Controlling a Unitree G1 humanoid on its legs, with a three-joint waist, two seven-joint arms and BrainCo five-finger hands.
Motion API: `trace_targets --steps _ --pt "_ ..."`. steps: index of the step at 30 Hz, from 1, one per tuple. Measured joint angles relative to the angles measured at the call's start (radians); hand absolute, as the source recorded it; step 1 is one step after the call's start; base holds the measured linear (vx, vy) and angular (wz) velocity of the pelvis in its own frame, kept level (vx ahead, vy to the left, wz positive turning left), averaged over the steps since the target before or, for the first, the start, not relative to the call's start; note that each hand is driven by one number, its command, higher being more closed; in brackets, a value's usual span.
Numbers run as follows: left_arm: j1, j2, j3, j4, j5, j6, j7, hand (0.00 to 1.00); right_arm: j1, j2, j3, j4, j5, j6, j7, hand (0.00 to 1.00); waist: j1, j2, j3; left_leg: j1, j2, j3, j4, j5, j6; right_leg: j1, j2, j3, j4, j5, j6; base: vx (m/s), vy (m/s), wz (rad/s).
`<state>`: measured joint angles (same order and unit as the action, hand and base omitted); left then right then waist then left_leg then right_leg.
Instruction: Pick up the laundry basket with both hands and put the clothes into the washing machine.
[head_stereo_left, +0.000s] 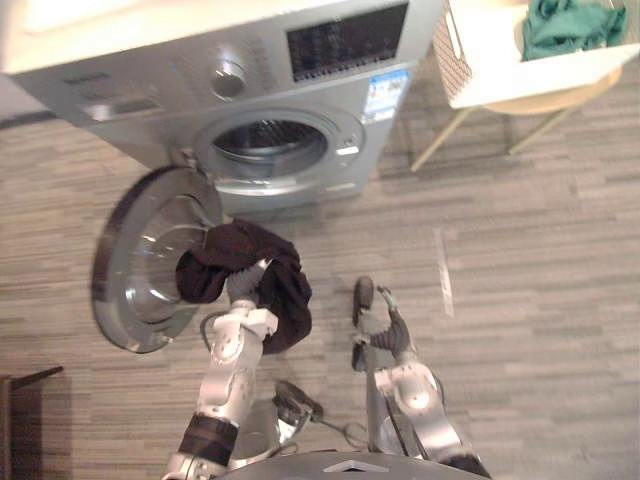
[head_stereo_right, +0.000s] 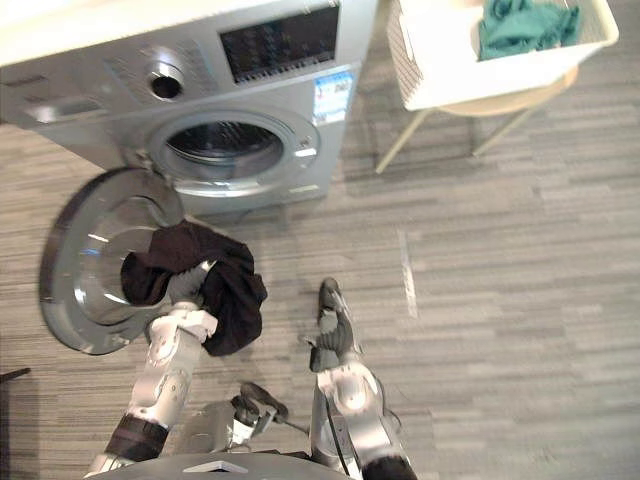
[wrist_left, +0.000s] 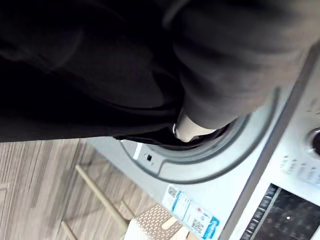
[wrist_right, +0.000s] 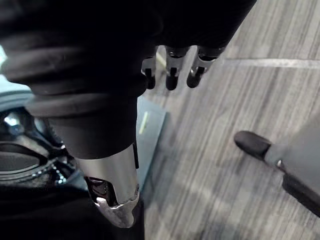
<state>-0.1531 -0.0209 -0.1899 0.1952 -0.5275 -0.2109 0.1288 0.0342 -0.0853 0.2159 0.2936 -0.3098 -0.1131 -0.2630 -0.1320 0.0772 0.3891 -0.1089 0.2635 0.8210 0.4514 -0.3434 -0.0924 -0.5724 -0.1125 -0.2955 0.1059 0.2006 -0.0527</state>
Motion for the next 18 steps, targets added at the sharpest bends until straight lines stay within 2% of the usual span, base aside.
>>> trace_targets --steps 2,3,4,5,6,7,8,9,10,12,13,14,15,16,17,18 --pt "-0.084 -0.024 0.040 0.065 -0.004 0.001 0.028 1.00 -0.014 -0.002 0.041 0.003 0.074 -0.018 0.001 0.00 0.000 -0.009 0.054 -0.033 0.082 -0.002 0.135 -0.009 0.004 -0.041 0.019 -0.002 0.098 -0.025 -0.024 0.05 -0.017 -0.32" --pt "-0.116 -0.044 0.085 0.102 -0.018 0.001 0.057 1.00 -0.008 0.002 0.061 0.012 0.109 -0.018 0.001 0.00 0.001 -0.006 0.081 -0.037 0.139 -0.004 0.223 -0.010 0.006 -0.043 0.039 0.000 0.160 -0.067 -0.034 0.12 -0.039 -0.44" --pt "-0.121 -0.050 0.102 0.116 -0.020 0.000 0.070 1.00 -0.001 0.005 0.073 0.015 0.121 -0.018 0.001 0.00 0.001 -0.004 0.088 -0.038 0.171 -0.010 0.275 -0.007 0.010 -0.045 0.051 0.002 0.193 -0.090 -0.037 0.18 -0.089 -0.55" --pt "-0.132 -0.057 0.120 0.138 -0.021 -0.004 0.102 1.00 0.008 0.015 0.087 0.000 0.155 -0.025 -0.002 0.00 0.001 -0.004 0.098 -0.060 0.240 -0.048 0.403 0.015 0.048 -0.053 0.071 0.007 0.265 -0.140 -0.042 0.14 -0.088 -0.42" --pt "-0.141 -0.062 0.125 0.144 -0.021 -0.005 0.115 1.00 0.011 0.017 0.091 -0.005 0.168 -0.033 -0.003 0.00 0.002 -0.005 0.101 -0.092 0.276 -0.087 0.484 0.044 0.096 -0.060 0.078 0.009 0.303 -0.166 -0.046 0.13 -0.100 -0.41" --pt "-0.165 -0.075 0.143 0.152 -0.021 -0.005 0.134 1.00 0.012 0.020 0.093 -0.005 0.190 -0.040 -0.006 0.00 0.009 -0.006 0.106 -0.186 0.340 -0.187 0.641 0.157 0.180 -0.076 0.087 0.018 0.369 -0.210 -0.055 0.03 -0.021 -0.29" --pt "-0.204 -0.081 0.154 0.155 -0.021 -0.012 0.159 1.00 0.011 0.027 0.094 -0.016 0.207 -0.045 -0.009 0.00 0.025 -0.014 0.115 -0.303 0.357 -0.310 0.759 0.166 0.163 -0.101 0.084 0.038 0.413 -0.259 -0.064 0.00 0.003 -0.23" --pt "-0.224 -0.080 0.153 0.157 -0.020 -0.016 0.172 1.00 0.009 0.027 0.095 -0.026 0.217 -0.046 -0.010 0.00 0.027 -0.015 0.122 -0.370 0.356 -0.362 0.790 0.135 0.145 -0.115 0.083 0.039 0.432 -0.274 -0.064 -0.03 0.036 -0.17" --pt "-0.287 -0.077 0.157 0.167 -0.019 -0.022 0.199 1.00 0.004 0.034 0.096 -0.043 0.243 -0.050 -0.016 0.00 0.029 -0.023 0.130 -0.515 0.339 -0.430 0.796 0.069 0.133 -0.160 0.084 0.044 0.472 -0.294 -0.066 -0.04 0.033 -0.13" --pt "-0.335 -0.077 0.172 0.179 -0.019 -0.028 0.226 1.00 -0.014 0.042 0.098 -0.042 0.262 -0.058 -0.034 0.00 0.041 -0.039 0.142 -0.593 0.323 -0.416 0.714 0.035 0.133 -0.200 0.084 0.066 0.505 -0.301 -0.062 -0.04 0.073 -0.33" --pt "-0.367 -0.080 0.189 0.186 -0.020 -0.030 0.242 1.00 -0.039 0.042 0.098 -0.038 0.276 -0.059 -0.046 0.00 0.047 -0.051 0.155 -0.614 0.312 -0.390 0.604 0.031 0.127 -0.225 0.080 0.090 0.521 -0.304 -0.057 -0.02 0.149 -0.53" --pt "-0.394 -0.086 0.190 0.207 -0.020 -0.035 0.260 1.00 -0.067 0.041 0.094 -0.030 0.297 -0.059 -0.054 0.00 0.047 -0.051 0.158 -0.611 0.298 -0.340 0.448 0.043 0.121 -0.257 0.062 0.098 0.540 -0.304 -0.037 -0.01 0.170 -0.48" --pt "-0.408 -0.086 0.190 0.214 -0.020 -0.035 0.265 1.00 -0.082 0.042 0.092 -0.029 0.313 -0.059 -0.060 0.00 0.046 -0.061 0.162 -0.599 0.280 -0.318 0.410 0.077 0.063 -0.279 0.048 0.116 0.557 -0.305 -0.021 0.01 0.172 -0.21" --pt "-0.444 -0.096 0.192 0.215 -0.019 -0.034 0.283 1.00 -0.112 0.047 0.088 -0.039 0.332 -0.059 -0.076 0.00 0.031 -0.077 0.167 -0.586 0.234 -0.240 0.370 0.083 0.068 -0.326 0.009 0.154 0.566 -0.301 0.019 0.05 0.150 0.01" --pt "-0.470 -0.109 0.211 0.211 -0.020 -0.034 0.292 1.00 -0.138 0.049 0.095 -0.045 0.354 -0.060 -0.084 0.00 0.018 -0.073 0.170 -0.592 0.228 -0.199 0.368 0.083 0.071 -0.353 -0.012 0.168 0.568 -0.285 0.038 0.08 0.156 0.02" --pt "-0.503 -0.114 0.230 0.210 -0.021 -0.035 0.308 1.00 -0.158 0.061 0.097 -0.053 0.366 -0.061 -0.086 0.00 0.014 -0.075 0.171 -0.611 0.227 -0.184 0.393 0.071 0.079 -0.385 -0.017 0.185 0.584 -0.275 0.037 0.08 0.123 -0.19"
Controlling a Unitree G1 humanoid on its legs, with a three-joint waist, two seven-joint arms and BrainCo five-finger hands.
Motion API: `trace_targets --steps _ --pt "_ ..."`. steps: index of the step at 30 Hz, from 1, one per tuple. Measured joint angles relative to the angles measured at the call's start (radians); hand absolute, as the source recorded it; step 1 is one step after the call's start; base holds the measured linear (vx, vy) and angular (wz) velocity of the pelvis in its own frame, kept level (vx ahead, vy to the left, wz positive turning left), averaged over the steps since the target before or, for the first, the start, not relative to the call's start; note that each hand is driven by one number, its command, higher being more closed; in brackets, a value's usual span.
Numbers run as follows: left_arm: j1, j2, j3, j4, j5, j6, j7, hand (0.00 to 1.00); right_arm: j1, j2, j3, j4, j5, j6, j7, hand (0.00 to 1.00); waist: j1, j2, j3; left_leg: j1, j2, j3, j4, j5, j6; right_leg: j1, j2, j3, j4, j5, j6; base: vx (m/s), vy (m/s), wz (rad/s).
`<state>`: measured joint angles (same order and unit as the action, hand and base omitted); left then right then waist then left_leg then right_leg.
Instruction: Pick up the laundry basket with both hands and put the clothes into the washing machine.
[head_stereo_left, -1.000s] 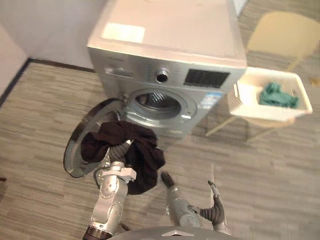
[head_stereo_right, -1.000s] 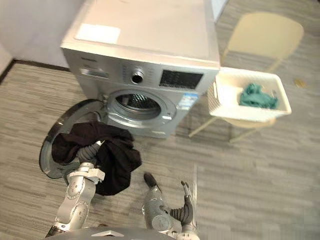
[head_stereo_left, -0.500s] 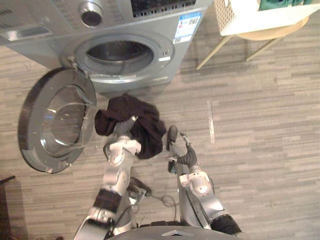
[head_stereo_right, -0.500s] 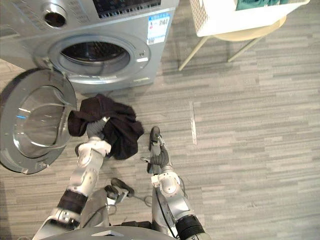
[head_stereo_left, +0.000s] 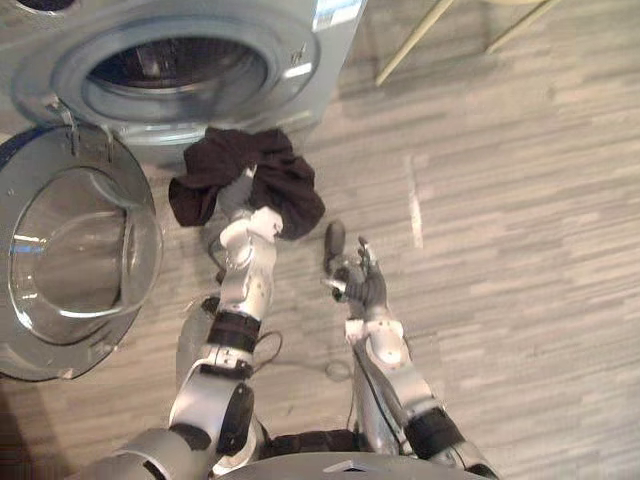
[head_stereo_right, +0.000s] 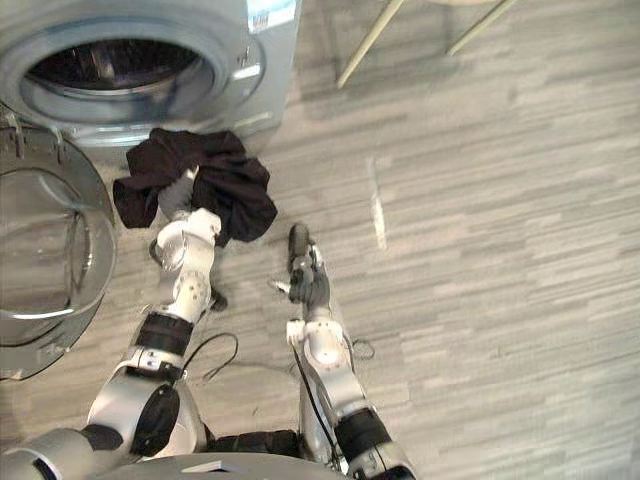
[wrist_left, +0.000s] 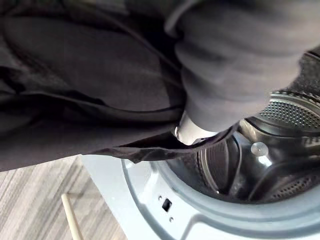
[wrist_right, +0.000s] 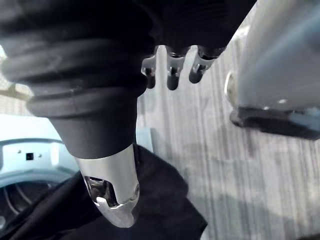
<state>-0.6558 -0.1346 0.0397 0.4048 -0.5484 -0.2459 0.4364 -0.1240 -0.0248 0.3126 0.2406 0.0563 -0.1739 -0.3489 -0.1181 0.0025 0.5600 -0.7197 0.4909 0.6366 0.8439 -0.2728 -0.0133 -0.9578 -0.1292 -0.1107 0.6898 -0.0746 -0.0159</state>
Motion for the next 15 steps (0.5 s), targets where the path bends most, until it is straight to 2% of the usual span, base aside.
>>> trace_targets --steps 4,8,10,15 --pt "-0.228 0.032 0.033 0.000 -0.018 -0.001 0.031 1.00 -0.025 0.055 -0.002 -0.103 0.072 -0.044 0.001 0.00 -0.003 0.000 0.001 -0.141 0.043 0.005 0.158 -0.085 0.021 -0.173 -0.001 0.045 0.123 -0.018 0.024 0.03 0.083 -0.22" --pt "-0.403 0.125 0.068 -0.007 -0.017 -0.002 0.051 1.00 -0.028 0.066 -0.001 -0.150 0.117 -0.083 0.031 0.00 -0.014 0.000 0.001 -0.248 0.074 0.009 0.276 -0.153 0.041 -0.311 -0.003 0.075 0.213 -0.035 0.049 -0.02 0.043 -0.16" --pt "-0.448 0.165 0.098 -0.017 -0.018 -0.003 0.061 1.00 -0.015 0.072 0.003 -0.172 0.138 -0.094 0.054 0.00 -0.022 0.000 0.001 -0.279 0.084 0.008 0.301 -0.165 0.046 -0.342 -0.003 0.077 0.224 -0.040 0.057 -0.07 0.024 -0.08" --pt "-0.579 0.255 0.094 -0.038 -0.041 -0.004 0.063 1.00 0.002 0.073 -0.003 -0.219 0.182 -0.128 0.110 0.00 -0.025 0.000 0.001 -0.345 0.092 0.001 0.310 -0.166 0.048 -0.396 -0.003 0.067 0.215 -0.034 0.058 -0.06 0.014 -0.01"
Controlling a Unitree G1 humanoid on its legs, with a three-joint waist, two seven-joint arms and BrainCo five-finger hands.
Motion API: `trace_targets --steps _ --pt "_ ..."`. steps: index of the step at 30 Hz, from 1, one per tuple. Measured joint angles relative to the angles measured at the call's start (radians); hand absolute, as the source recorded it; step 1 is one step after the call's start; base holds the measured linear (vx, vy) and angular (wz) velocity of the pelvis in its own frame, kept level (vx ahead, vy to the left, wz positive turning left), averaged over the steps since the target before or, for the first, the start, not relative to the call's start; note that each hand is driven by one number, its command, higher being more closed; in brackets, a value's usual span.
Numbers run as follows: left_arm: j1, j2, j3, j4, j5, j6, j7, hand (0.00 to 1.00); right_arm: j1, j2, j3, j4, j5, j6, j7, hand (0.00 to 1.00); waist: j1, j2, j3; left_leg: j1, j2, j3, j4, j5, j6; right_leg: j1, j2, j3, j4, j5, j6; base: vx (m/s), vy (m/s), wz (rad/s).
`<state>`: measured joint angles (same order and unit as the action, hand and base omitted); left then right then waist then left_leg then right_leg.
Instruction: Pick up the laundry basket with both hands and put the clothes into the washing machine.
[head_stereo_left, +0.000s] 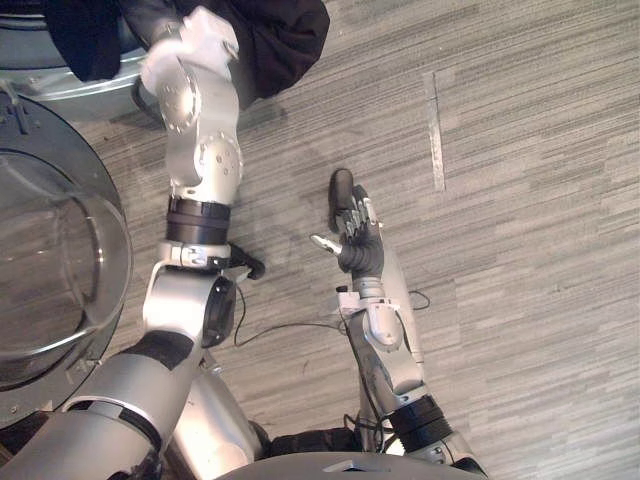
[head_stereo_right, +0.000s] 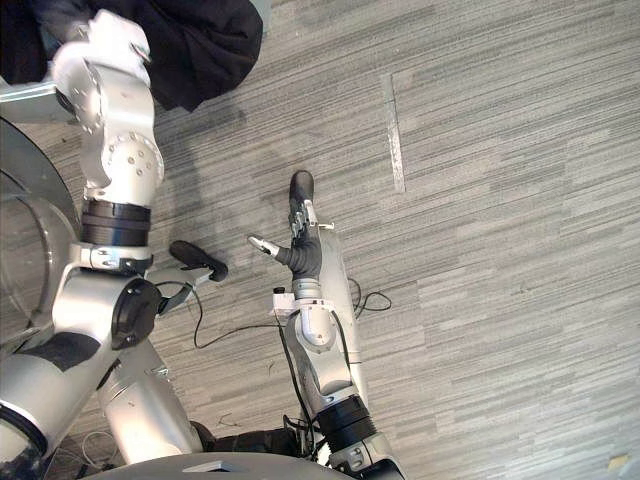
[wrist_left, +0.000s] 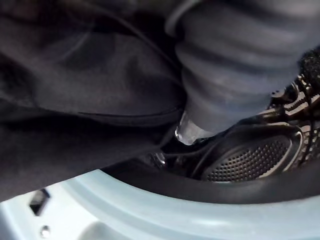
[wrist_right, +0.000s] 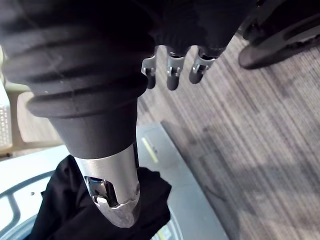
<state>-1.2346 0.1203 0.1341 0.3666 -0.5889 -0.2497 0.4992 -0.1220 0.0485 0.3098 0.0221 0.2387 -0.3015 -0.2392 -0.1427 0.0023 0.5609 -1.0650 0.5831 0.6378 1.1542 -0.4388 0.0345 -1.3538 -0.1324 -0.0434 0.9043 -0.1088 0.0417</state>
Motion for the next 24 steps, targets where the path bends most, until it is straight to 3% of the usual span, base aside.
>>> trace_targets --steps 4,8,10,15,18,20,21,24 --pt "-0.122 0.063 -0.001 0.007 0.001 0.000 0.006 1.00 0.003 0.000 -0.004 -0.046 0.064 -0.012 0.020 0.00 -0.012 -0.003 0.001 -0.041 0.007 0.000 -0.001 0.000 0.001 -0.030 0.005 -0.008 -0.020 0.019 -0.008 -0.02 0.035 -0.07" --pt "-0.253 0.166 0.021 0.121 0.003 0.010 0.020 1.00 0.012 0.000 -0.027 -0.086 0.131 -0.047 0.035 0.00 -0.018 -0.004 0.002 -0.083 0.026 0.000 -0.002 0.000 0.001 -0.055 0.021 -0.022 -0.047 0.039 -0.009 -0.02 0.051 -0.16" --pt "-0.263 0.192 0.011 0.125 0.007 0.017 0.016 1.00 0.019 0.000 -0.048 -0.095 0.156 -0.062 0.047 0.00 -0.010 -0.005 0.002 -0.089 0.028 0.004 -0.009 0.000 0.001 -0.062 0.025 -0.023 -0.061 0.041 -0.008 -0.03 0.040 -0.09" --pt "-0.392 0.271 0.017 0.202 0.003 0.075 0.047 1.00 0.020 -0.006 -0.081 -0.113 0.170 -0.071 0.054 0.00 -0.006 -0.005 0.002 -0.120 0.034 0.024 -0.043 0.012 0.003 -0.080 0.039 -0.032 -0.127 0.076 -0.004 -0.02 0.047 -0.14" --pt "-0.466 0.304 -0.064 0.213 -0.036 0.086 0.052 1.00 0.020 -0.025 -0.093 -0.117 0.191 -0.065 0.052 0.00 0.002 -0.006 0.002 -0.126 0.033 0.030 -0.059 0.014 0.003 -0.080 0.034 -0.059 -0.157 0.094 -0.014 0.01 0.064 -0.08" --pt "-0.515 0.354 -0.169 0.212 -0.159 0.085 0.041 1.00 0.021 -0.060 -0.118 -0.121 0.199 -0.059 0.055 0.00 0.013 -0.007 0.003 -0.141 0.031 0.043 -0.082 0.021 0.006 -0.079 0.033 -0.078 -0.209 0.120 -0.018 0.00 0.079 -0.13" --pt "-0.528 0.361 -0.194 0.212 -0.189 0.077 0.042 1.00 0.024 -0.073 -0.128 -0.123 0.203 -0.054 0.058 0.00 0.014 -0.008 0.003 -0.145 0.028 0.047 -0.089 0.024 0.008 -0.079 0.031 -0.080 -0.222 0.127 -0.019 -0.01 0.079 -0.01" --pt "-0.538 0.374 -0.305 0.159 -0.262 -0.011 0.093 1.00 0.088 -0.148 -0.191 -0.146 0.252 -0.039 0.084 0.00 0.022 -0.009 0.003 -0.154 0.015 0.063 -0.110 0.027 0.009 -0.079 0.026 -0.087 -0.265 0.149 -0.019 0.00 0.091 -0.03"
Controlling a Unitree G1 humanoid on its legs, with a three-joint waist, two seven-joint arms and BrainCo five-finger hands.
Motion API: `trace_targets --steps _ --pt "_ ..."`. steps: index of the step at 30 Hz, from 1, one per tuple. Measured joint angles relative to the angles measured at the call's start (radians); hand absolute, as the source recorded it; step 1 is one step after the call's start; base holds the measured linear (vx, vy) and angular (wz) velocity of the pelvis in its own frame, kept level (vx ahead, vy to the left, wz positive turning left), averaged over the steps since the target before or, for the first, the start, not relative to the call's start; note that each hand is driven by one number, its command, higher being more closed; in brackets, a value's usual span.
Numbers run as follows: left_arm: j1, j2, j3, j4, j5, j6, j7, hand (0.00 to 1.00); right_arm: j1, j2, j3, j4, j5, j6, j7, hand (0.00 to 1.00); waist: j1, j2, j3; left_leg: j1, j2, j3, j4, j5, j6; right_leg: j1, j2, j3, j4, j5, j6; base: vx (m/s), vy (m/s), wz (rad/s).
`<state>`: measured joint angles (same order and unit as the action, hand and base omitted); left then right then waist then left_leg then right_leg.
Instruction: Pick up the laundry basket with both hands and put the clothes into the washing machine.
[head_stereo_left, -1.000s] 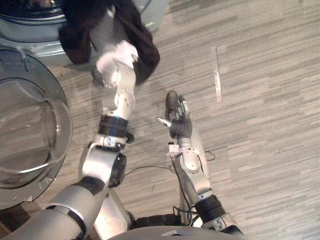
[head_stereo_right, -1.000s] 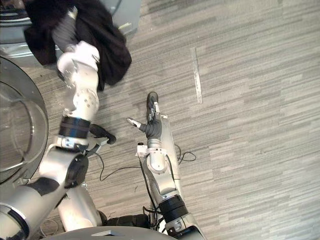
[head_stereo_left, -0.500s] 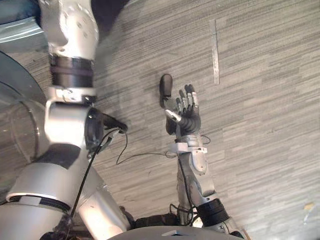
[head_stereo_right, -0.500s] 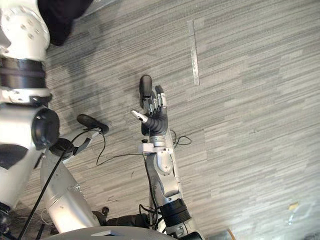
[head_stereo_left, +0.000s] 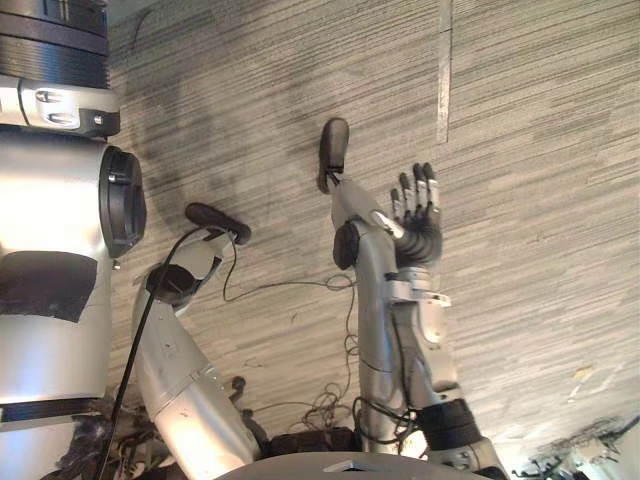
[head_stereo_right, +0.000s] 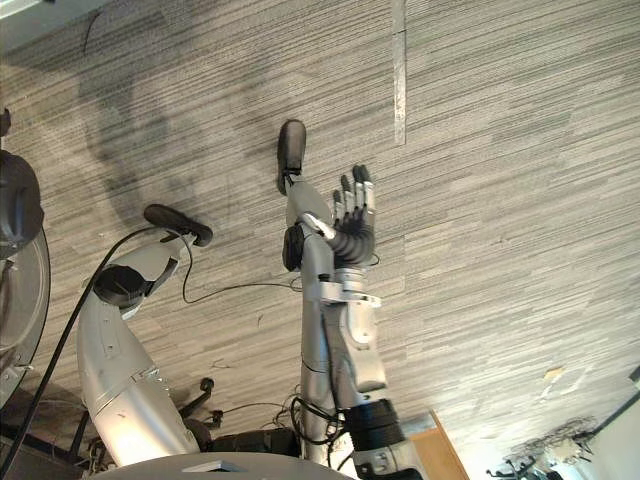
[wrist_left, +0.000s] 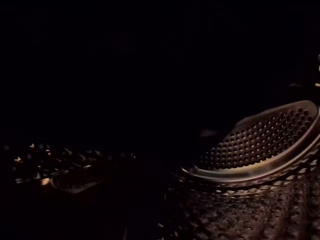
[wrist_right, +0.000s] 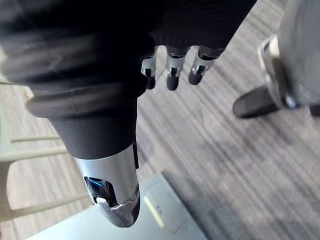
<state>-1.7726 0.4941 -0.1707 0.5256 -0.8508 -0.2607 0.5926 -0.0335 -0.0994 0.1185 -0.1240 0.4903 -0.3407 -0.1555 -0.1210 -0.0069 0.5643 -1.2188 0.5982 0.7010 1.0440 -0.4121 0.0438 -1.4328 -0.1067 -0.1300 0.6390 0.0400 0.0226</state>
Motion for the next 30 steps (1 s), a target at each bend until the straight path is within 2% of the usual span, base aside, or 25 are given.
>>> trace_targets --steps 1,4,6,9,10,11,12,14,15,17,20,23,27,30 --pt "0.000 0.003 -0.021 -0.027 0.009 -0.030 0.026 1.00 0.045 -0.028 -0.020 -0.009 0.018 0.001 0.007 0.00 -0.001 -0.002 0.001 0.000 -0.002 0.008 -0.003 0.000 0.000 0.000 -0.004 -0.003 -0.007 0.001 0.000 0.02 0.095 -0.04" --pt "0.028 0.005 -0.035 -0.123 0.091 -0.053 0.081 1.00 0.141 -0.063 -0.050 -0.011 0.033 0.022 0.044 0.00 -0.002 -0.002 0.001 -0.005 -0.007 0.013 -0.016 0.000 0.001 0.002 -0.012 -0.027 -0.023 0.011 -0.012 0.02 0.073 -0.03" --pt "0.078 0.007 -0.024 -0.198 0.185 -0.087 0.108 1.00 0.158 -0.068 -0.054 0.009 0.033 0.033 0.069 0.00 -0.017 -0.002 0.001 -0.002 -0.008 0.011 -0.016 -0.001 0.001 0.013 -0.024 -0.047 -0.025 0.012 -0.013 0.04 0.083 -0.03" --pt "0.100 0.018 -0.053 -0.194 0.272 -0.075 0.100 1.00 0.143 -0.067 -0.058 0.026 0.032 0.030 0.083 0.00 -0.017 -0.002 0.001 0.021 -0.015 0.011 -0.016 -0.002 0.003 0.037 -0.031 -0.050 -0.023 0.012 -0.014 0.04 0.096 0.06" --pt "0.102 0.044 -0.080 -0.178 0.314 -0.048 0.080 0.00 0.138 -0.065 -0.058 0.029 0.033 0.030 0.087 0.00 -0.015 -0.002 0.001 0.036 -0.019 0.012 -0.017 -0.002 0.004 0.051 -0.035 -0.050 -0.022 0.011 -0.014 0.04 0.109 0.09" --pt "0.102 0.089 -0.119 -0.146 0.426 0.007 0.026 0.00 0.129 -0.058 -0.062 0.038 0.033 0.029 0.092 0.00 -0.014 -0.002 0.001 0.058 -0.029 0.012 -0.021 -0.002 0.004 0.072 -0.043 -0.050 -0.022 0.011 -0.014 0.03 0.090 0.10" --pt "0.099 0.116 -0.142 -0.129 0.495 0.040 -0.018 0.00 0.124 -0.052 -0.063 0.046 0.033 0.029 0.094 0.00 -0.015 -0.002 0.001 0.070 -0.032 0.012 -0.021 -0.002 0.004 0.082 -0.046 -0.050 -0.022 0.011 -0.014 0.03 0.111 0.12" --pt "0.072 0.205 -0.231 -0.083 0.765 0.141 -0.193 0.00 0.117 -0.012 -0.072 0.062 0.034 0.028 0.119 0.00 -0.014 -0.003 -0.001 0.112 -0.048 0.012 -0.025 -0.002 0.004 0.120 -0.051 -0.051 -0.024 0.012 -0.014 0.02 0.103 0.09" --pt "0.067 0.209 -0.241 -0.068 0.838 0.155 -0.236 0.00 0.117 -0.005 -0.072 0.064 0.037 0.029 0.129 0.00 -0.014 -0.003 -0.001 0.120 -0.050 0.012 -0.026 -0.002 0.004 0.129 -0.053 -0.051 -0.026 0.012 -0.014 0.02 0.101 0.05" --pt "0.064 0.192 -0.252 -0.002 1.053 0.189 -0.339 0.00 0.117 0.017 -0.069 0.068 0.073 0.030 0.159 0.00 -0.014 -0.003 -0.001 0.134 -0.051 0.012 -0.027 -0.002 0.004 0.148 -0.054 -0.055 -0.036 0.015 -0.010 0.01 0.106 -0.01" --pt "0.069 0.154 -0.264 0.084 1.147 0.229 -0.384 0.00 0.116 0.016 -0.060 0.066 0.112 0.022 0.171 0.00 -0.014 -0.003 -0.001 0.134 -0.048 0.017 -0.036 -0.002 0.004 0.145 -0.051 -0.062 -0.041 0.015 -0.010 -0.01 0.071 -0.06" --pt "0.070 0.153 -0.248 0.120 1.150 0.255 -0.406 0.00 0.117 0.014 -0.046 0.067 0.125 0.018 0.177 0.00 -0.015 -0.003 -0.001 0.136 -0.028 0.017 -0.038 -0.002 0.004 0.143 -0.038 -0.068 -0.039 0.015 -0.011 -0.01 0.020 -0.18" --pt "0.070 0.143 -0.163 0.170 1.149 0.259 -0.452 0.00 0.117 0.011 -0.046 0.078 0.133 0.021 0.181 0.00 -0.015 -0.003 -0.001 0.156 -0.021 0.017 -0.053 -0.002 0.004 0.146 -0.028 -0.072 -0.026 0.015 -0.011 -0.01 -0.002 -0.05" --pt "0.080 0.121 -0.080 0.241 1.158 0.286 -0.480 0.00 0.117 0.009 -0.046 0.096 0.133 0.022 0.196 0.00 -0.018 -0.003 -0.001 0.173 -0.015 0.017 -0.054 -0.001 0.001 0.163 -0.023 -0.077 -0.027 0.015 -0.011 0.00 0.000 0.00"
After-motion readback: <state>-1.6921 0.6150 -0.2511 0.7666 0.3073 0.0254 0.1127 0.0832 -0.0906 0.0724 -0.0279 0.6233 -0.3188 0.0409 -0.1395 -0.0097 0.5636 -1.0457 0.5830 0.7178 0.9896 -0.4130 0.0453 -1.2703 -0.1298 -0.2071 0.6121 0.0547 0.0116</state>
